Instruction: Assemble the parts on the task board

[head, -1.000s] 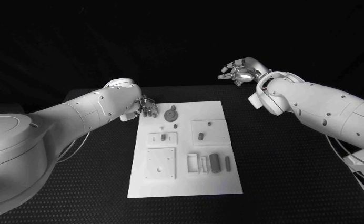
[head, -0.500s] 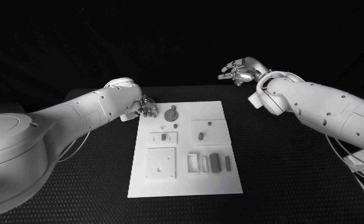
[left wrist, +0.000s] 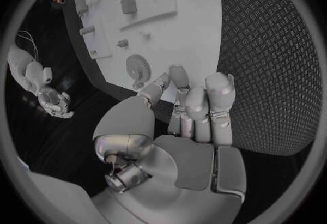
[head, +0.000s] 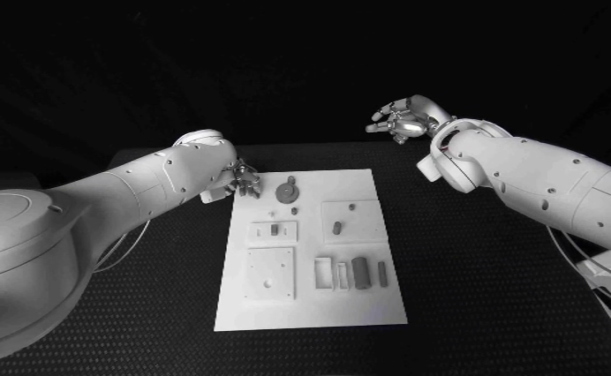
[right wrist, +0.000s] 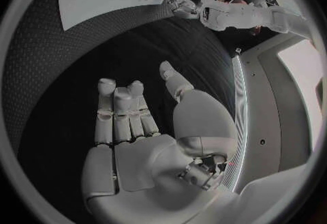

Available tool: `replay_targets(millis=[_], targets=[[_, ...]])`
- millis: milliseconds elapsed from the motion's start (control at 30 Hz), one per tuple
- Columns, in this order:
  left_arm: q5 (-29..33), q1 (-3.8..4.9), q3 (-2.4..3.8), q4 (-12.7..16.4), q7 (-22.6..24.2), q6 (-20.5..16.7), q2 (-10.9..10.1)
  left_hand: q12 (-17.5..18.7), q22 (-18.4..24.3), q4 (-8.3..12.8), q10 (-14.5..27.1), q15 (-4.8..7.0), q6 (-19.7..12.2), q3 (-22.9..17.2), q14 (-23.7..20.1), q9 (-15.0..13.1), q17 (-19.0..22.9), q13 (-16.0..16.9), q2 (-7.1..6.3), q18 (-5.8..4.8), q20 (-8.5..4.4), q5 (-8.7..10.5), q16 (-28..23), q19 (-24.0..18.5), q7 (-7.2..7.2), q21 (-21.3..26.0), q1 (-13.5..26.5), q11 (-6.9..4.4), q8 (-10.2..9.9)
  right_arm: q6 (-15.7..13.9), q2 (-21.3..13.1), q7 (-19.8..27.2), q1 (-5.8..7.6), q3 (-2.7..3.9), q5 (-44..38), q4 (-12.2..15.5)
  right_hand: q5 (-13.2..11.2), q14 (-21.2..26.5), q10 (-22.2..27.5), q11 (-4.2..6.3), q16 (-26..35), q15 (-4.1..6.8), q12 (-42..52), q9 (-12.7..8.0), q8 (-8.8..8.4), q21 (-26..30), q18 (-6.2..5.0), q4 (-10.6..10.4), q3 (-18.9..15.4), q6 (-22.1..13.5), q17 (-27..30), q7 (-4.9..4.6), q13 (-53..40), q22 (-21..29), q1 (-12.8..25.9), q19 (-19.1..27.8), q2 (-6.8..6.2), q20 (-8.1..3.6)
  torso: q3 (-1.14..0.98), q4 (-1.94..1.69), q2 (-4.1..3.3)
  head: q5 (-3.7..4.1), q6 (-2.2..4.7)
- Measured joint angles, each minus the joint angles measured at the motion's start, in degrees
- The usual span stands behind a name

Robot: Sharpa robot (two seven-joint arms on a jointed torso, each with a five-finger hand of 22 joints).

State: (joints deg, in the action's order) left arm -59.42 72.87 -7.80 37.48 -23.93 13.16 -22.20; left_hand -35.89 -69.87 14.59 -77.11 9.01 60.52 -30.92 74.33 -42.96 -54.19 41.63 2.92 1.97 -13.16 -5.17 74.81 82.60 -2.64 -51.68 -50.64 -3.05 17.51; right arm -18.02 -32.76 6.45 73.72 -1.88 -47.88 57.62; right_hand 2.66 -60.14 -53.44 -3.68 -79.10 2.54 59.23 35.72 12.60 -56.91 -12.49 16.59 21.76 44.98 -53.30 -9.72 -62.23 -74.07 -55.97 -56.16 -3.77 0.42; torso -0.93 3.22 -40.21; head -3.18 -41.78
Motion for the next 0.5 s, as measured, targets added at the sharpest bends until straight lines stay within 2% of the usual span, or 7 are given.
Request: replay_targets(millis=[33, 100, 200, 500], targets=[[0.1, 0.0, 0.0, 0.0, 0.0, 0.0, -0.1, 0.0, 0.0, -1.4, -0.1, 0.1, 0.0, -1.5, 0.1, -0.2, 0.0, -0.2, -0.98, 0.01, 0.12, 1.48, 0.0, 0.1, 0.02, 0.0, -1.0, -0.13, 0.5, 0.0, 0.0, 0.0, 0.0, 0.0, 0.0, 0.0, 0.0, 0.0, 0.0, 0.0, 0.0, 0.0, 0.0, 0.0, 0.0, 0.0, 0.0, 0.0, 0.0, 0.0, 0.0, 0.0, 0.0, 0.0, 0.0, 0.0, 0.0, 0.0, 0.0, -0.01, -0.01, 0.0, -0.01], [0.2, 0.0, 0.0, 0.1, 0.0, 0.0, -0.1, 0.0, -0.1, -2.1, -0.2, 0.1, 0.0, -2.4, 0.1, -0.2, 0.0, -0.3, -1.44, 0.02, 0.2, 2.03, 0.2, 0.2, 0.05, -0.3, -1.7, -0.21, 1.2, 0.0, 0.0, 0.0, 0.0, 0.0, 0.0, 0.0, 0.0, 0.0, 0.0, 0.0, 0.0, 0.0, 0.0, 0.0, 0.0, 0.0, 0.0, -0.2, -0.2, 0.0, 0.0, 0.0, 0.0, 0.0, 0.0, 0.0, 0.0, 0.0, 0.0, -0.02, -0.01, 0.0, -0.06], [0.5, 0.0, 0.01, 0.1, 0.0, 0.0, -0.3, -0.2, -0.1, -2.6, -0.5, 0.19, 0.1, -2.8, 0.2, -0.2, 0.0, -0.5, -1.15, 0.03, 0.2, 2.13, 0.4, 0.2, 0.06, -0.4, -2.2, -0.52, 2.2, 0.1, 0.0, 0.0, 0.0, 0.0, 0.0, -0.1, 0.0, 0.0, 0.0, 0.0, 0.0, 0.0, 0.0, 0.0, 0.0, 0.0, 0.0, -0.2, -0.2, 0.0, 0.1, 0.0, 0.0, 0.0, 0.2, 0.0, 0.23, 0.0, 0.0, -0.02, -0.02, 0.0, -0.18], [2.0, -0.01, 0.03, 0.2, -0.1, -0.1, -0.6, -0.2, -0.3, -2.6, -1.1, 0.4, 0.1, -2.8, 0.4, -0.2, 0.0, -0.9, -0.74, 0.1, 0.2, 2.36, 0.6, 0.2, 0.06, -0.4, -3.1, -0.73, 2.3, 0.1, 0.1, 0.0, 0.0, 0.0, 0.0, -0.1, 0.0, 0.0, 0.0, 0.0, 0.0, 0.0, 0.0, 0.0, 0.0, 0.0, 0.0, -0.2, -0.2, 0.0, 0.1, 0.0, 0.1, 0.0, 0.2, 0.0, 0.24, 0.0, -0.01, 0.01, -0.01, 0.02, -0.3]])
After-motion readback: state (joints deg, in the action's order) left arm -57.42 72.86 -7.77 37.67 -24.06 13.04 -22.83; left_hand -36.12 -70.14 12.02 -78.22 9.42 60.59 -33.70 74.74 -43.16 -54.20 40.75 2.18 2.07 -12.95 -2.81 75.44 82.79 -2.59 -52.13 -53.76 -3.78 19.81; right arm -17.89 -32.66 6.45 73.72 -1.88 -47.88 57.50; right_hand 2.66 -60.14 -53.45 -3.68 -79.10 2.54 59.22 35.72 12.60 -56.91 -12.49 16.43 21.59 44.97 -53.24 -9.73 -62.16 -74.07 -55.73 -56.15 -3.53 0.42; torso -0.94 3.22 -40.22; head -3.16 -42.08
